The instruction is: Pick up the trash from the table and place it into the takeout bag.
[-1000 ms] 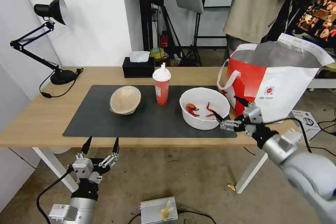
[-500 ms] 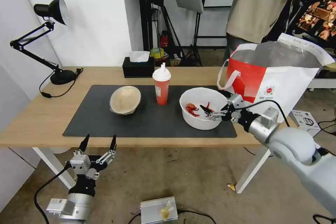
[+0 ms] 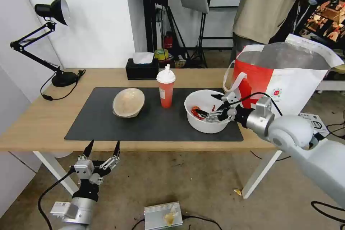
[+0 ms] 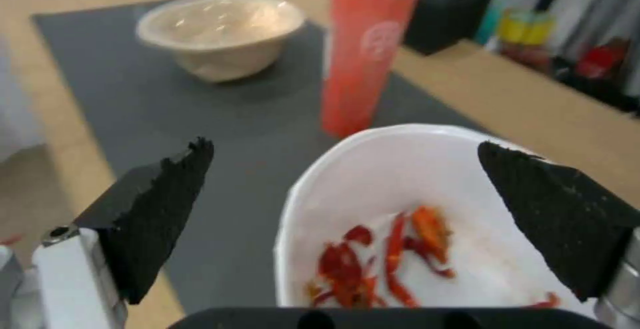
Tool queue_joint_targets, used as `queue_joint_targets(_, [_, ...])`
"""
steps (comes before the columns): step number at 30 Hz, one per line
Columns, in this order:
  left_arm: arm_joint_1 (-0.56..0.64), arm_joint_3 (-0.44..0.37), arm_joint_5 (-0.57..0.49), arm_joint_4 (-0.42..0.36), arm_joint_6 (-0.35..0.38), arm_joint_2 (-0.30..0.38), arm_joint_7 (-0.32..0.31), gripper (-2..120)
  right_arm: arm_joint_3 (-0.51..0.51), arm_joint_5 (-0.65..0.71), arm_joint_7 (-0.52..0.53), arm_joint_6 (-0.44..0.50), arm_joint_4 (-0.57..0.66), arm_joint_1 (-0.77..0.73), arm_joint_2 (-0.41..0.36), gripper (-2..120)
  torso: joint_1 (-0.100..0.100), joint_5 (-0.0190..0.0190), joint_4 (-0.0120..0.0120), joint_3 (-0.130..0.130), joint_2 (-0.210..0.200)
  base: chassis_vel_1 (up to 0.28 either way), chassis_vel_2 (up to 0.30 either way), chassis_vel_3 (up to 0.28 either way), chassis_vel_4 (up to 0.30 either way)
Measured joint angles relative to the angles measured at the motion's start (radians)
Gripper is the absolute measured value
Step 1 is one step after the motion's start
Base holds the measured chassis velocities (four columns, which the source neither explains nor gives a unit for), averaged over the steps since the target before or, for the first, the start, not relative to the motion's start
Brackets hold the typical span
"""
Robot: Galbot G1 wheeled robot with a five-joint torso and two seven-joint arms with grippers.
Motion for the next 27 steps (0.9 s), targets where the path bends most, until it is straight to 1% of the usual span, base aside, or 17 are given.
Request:
queue_joint_targets(2, [0.0,-0.003,0.0,-0.002,0.004,-0.002,0.005,100,-0.039,0.01,-0.043,-0.027,-0.013,0.052,-0.02,100,0.0,-0.0001,-0.0003,0.0,0.0,0.0,0.0,0.0,0.0])
queue_joint_targets(3, [0.0,-0.003,0.0,-0.002,0.004,-0.002,0.005,100,-0.039,0.01,-0.043,-0.027,-0.013,0.052,-0.02,100,0.0,-0.0001,-0.0003,0.0,0.0,0.0,0.0,0.0,0.0])
queue_joint_targets(5, [0.0,-0.007,0.0,-0.002,0.005,-0.003,0.011,100,-0.08,0.011,-0.073,-0.046,-0.025,0.095,-0.034,100,0.0,0.0,-0.0003,0.0,0.0,0.0,0.0,0.0,0.0])
queue_joint_targets(6, [0.0,-0.009,0.0,0.0,0.005,-0.003,0.015,100,-0.104,0.011,-0.081,-0.053,-0.031,0.117,-0.038,100,0.0,0.0,-0.0004,0.0,0.0,0.0,0.0,0.0,0.0])
queue_joint_targets(7, [0.0,-0.009,0.0,0.0,0.005,-0.003,0.015,100,-0.104,0.011,-0.081,-0.053,-0.031,0.117,-0.038,100,0.0,0.0,-0.0004,0.0,0.0,0.0,0.0,0.0,0.0])
queue_joint_targets(11, [-0.002,-0.018,-0.004,0.012,0.004,-0.001,0.03,100,-0.203,0.007,-0.111,-0.07,-0.058,0.205,-0.044,100,0.0,-0.0001,-0.0001,0.0,0.0,0.0,0.0,0.0,0.0])
queue_joint_targets(12, [-0.002,-0.018,-0.004,0.012,0.004,-0.001,0.03,100,-0.203,0.007,-0.111,-0.07,-0.058,0.205,-0.044,100,0.0,-0.0001,-0.0001,0.0,0.0,0.0,0.0,0.0,0.0])
queue_joint_targets(15, [-0.007,-0.018,-0.005,0.015,0.003,-0.002,0.035,100,-0.269,0.0,-0.135,-0.074,-0.083,0.265,-0.048,100,0.0,0.0,-0.0003,0.0,0.0,0.0,0.0,0.0,0.0])
queue_joint_targets(16, [-0.007,-0.018,-0.005,0.015,0.003,-0.002,0.035,100,-0.269,0.0,-0.135,-0.074,-0.083,0.265,-0.048,100,0.0,0.0,-0.0003,0.0,0.0,0.0,0.0,0.0,0.0])
queue_joint_targets(20, [-0.019,-0.022,-0.011,0.023,0.002,-0.002,0.038,100,-0.386,-0.001,-0.157,-0.077,-0.11,0.364,-0.056,100,0.0,-0.0002,-0.0002,0.0,0.0,0.0,0.0,0.0,0.0])
queue_joint_targets(21, [-0.019,-0.022,-0.011,0.023,0.002,-0.002,0.038,100,-0.386,-0.001,-0.157,-0.077,-0.11,0.364,-0.056,100,0.0,-0.0002,-0.0002,0.0,0.0,0.0,0.0,0.0,0.0])
queue_joint_targets(23, [-0.022,-0.026,-0.013,0.03,0.001,-0.002,0.04,100,-0.425,-0.001,-0.157,-0.078,-0.124,0.39,-0.054,100,0.0,0.0,-0.0003,0.0,0.0,0.0,0.0,0.0,0.0])
queue_joint_targets(27, [-0.024,-0.03,-0.016,0.041,-0.002,-0.001,0.044,100,-0.446,-0.003,-0.15,-0.079,-0.139,0.398,-0.04,100,0.0,0.0,-0.0002,0.0,0.0,0.0,0.0,0.0,0.0])
